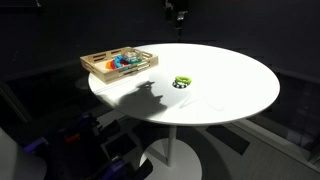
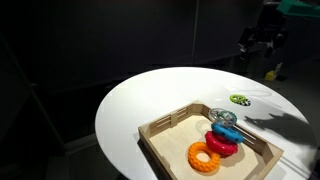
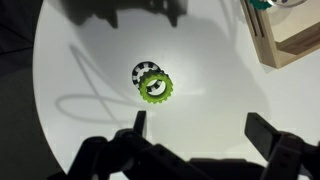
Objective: Put the green circular object on the wooden tray
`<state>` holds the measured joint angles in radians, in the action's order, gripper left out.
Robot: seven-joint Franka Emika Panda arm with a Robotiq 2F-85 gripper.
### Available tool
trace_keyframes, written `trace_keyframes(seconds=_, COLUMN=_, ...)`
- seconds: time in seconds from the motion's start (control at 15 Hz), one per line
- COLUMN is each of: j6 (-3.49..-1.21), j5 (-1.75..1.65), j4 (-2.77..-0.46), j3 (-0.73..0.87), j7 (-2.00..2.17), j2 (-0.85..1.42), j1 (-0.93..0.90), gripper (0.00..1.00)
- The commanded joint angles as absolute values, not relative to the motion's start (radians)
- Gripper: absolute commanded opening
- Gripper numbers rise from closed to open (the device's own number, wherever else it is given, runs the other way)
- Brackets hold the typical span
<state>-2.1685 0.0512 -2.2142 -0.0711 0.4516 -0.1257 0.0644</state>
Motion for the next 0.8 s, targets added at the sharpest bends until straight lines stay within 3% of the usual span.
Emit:
trace_keyframes(seconds=0.0, j6=-2.282, j5=-0.006, j4=-2.235, j3=-0.062, j7=0.526, j2=-0.058, j1=0.051, gripper=1.00)
trace_keyframes(seconds=0.73, j6=-2.508, j5=-0.088, j4=-2.279, j3=0.005, j7=0.557, j2=0.129, j1=0.007, gripper=1.00)
